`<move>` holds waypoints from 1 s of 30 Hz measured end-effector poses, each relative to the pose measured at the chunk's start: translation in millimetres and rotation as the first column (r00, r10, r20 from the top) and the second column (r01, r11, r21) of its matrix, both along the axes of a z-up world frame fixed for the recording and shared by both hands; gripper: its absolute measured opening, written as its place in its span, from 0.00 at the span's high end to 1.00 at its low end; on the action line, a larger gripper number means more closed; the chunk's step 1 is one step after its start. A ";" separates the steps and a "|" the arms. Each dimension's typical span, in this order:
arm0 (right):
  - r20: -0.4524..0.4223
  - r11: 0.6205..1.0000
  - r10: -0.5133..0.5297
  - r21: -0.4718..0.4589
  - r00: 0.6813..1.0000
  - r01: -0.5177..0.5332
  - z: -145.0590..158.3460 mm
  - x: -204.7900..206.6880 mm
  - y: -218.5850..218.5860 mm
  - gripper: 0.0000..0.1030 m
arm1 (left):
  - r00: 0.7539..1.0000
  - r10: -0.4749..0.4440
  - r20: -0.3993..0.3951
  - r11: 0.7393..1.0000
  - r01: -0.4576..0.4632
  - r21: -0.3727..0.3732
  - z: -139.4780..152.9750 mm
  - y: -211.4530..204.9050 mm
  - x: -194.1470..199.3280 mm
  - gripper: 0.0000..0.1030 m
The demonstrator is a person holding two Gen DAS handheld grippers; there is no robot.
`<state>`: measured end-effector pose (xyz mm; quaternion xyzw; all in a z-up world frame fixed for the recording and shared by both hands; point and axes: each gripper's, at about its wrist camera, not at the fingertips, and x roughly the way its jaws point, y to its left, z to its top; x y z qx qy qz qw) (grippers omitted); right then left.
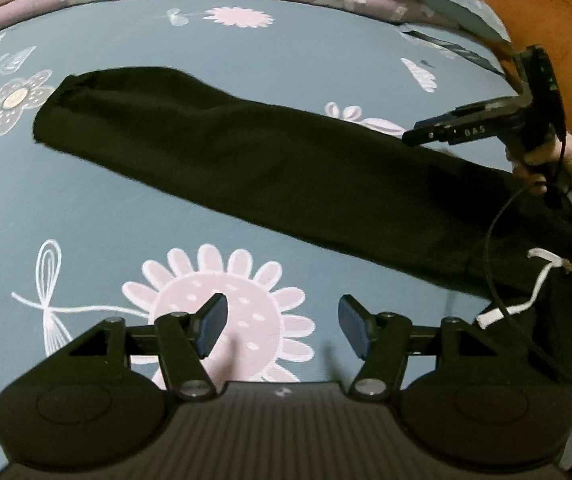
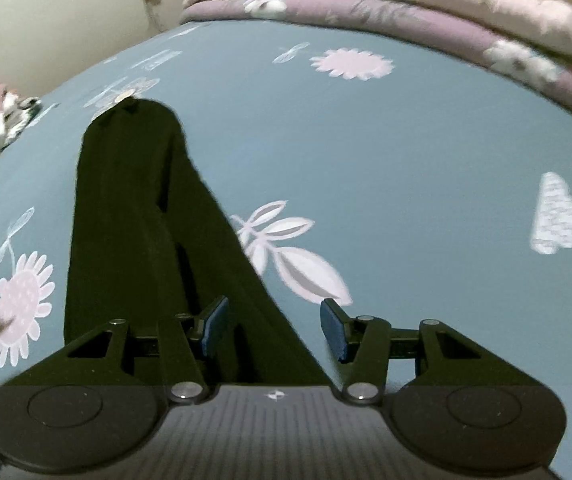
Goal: Fold clothes
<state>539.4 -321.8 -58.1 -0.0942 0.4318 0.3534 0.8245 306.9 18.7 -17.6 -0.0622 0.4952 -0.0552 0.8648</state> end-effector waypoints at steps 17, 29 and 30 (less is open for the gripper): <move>0.101 0.981 0.060 -0.192 0.993 -0.040 4.4 -12.2 31.3 0.96 | 0.998 -0.052 -0.040 0.998 0.050 -0.029 -22.5 4.5 26.5 0.39; 0.083 0.959 -0.111 -0.252 0.990 0.129 -4.6 32.4 25.9 0.94 | 0.999 -0.006 -0.038 0.997 0.003 -0.078 -30.3 37.6 29.0 0.39; 0.078 0.957 -0.113 -0.258 0.990 0.130 -6.7 33.6 26.8 0.93 | 0.999 0.002 -0.037 0.997 -0.005 -0.083 -30.7 41.8 29.2 0.39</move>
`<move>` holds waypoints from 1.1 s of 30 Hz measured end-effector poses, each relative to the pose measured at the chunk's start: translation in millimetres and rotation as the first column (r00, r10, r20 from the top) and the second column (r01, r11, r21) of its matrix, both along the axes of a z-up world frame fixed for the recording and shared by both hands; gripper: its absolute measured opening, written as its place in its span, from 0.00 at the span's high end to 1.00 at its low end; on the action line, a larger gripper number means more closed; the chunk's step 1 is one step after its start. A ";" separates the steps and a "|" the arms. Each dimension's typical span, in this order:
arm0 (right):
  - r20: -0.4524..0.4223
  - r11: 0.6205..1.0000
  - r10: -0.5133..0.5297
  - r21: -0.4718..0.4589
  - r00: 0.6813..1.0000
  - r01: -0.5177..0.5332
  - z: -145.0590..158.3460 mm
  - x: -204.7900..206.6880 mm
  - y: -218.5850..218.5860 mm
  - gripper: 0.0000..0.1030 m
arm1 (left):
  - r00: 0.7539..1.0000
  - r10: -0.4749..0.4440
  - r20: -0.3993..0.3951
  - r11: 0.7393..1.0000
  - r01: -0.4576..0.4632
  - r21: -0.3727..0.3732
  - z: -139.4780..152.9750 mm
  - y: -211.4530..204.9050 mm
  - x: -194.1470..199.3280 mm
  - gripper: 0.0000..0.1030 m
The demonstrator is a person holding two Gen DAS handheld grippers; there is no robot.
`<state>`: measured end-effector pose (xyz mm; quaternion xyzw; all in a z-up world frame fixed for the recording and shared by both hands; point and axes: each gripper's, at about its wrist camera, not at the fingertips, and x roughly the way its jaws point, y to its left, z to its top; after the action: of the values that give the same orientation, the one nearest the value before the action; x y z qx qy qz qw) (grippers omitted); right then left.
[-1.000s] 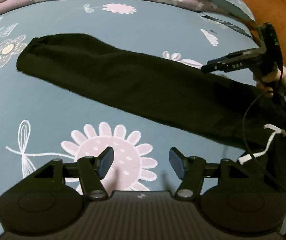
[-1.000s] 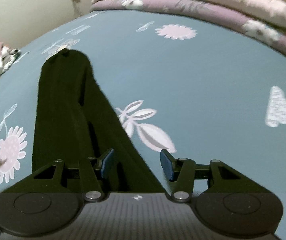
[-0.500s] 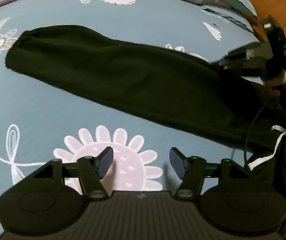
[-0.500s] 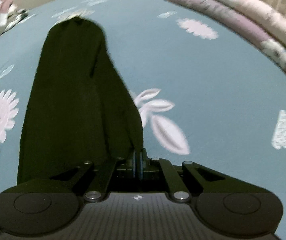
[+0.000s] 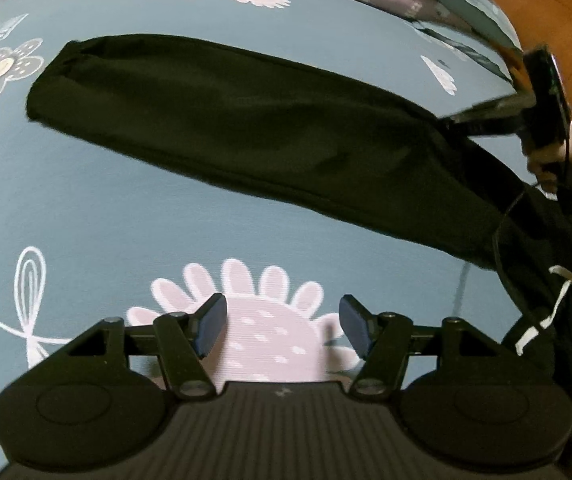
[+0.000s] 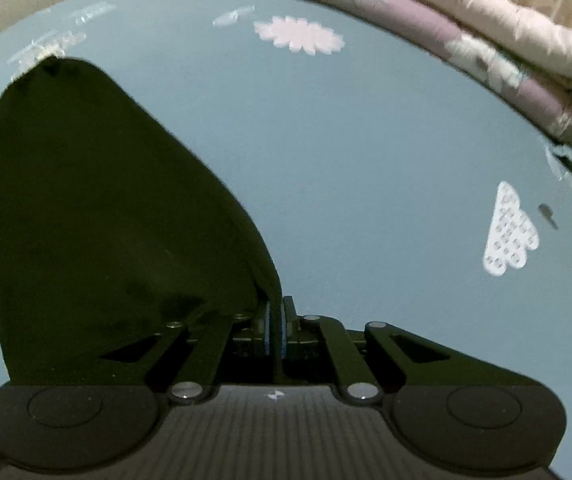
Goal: Fold clothes
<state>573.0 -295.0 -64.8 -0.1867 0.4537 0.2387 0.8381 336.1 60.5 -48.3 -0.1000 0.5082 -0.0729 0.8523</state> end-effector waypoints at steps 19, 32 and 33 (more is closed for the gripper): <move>0.062 0.991 0.015 0.131 0.998 -0.023 80.5 -18.8 18.7 0.69 | 0.987 0.153 0.038 0.988 -0.152 -0.031 -5.0 76.3 28.2 0.39; 0.020 0.996 -0.085 0.009 0.996 0.085 77.8 -38.6 -59.8 0.62 | 0.993 0.116 -0.004 0.993 -0.116 -0.016 -11.9 66.3 7.9 0.39; 0.016 0.995 -0.102 0.001 0.995 0.102 78.2 -44.5 -76.1 0.62 | 0.994 0.108 -0.007 0.994 -0.109 -0.014 -9.9 61.0 7.1 0.39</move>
<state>528.5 -371.1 13.5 -0.1650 0.4557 0.1943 0.8529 343.1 121.6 -58.2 -0.1338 0.5039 -0.0299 0.8528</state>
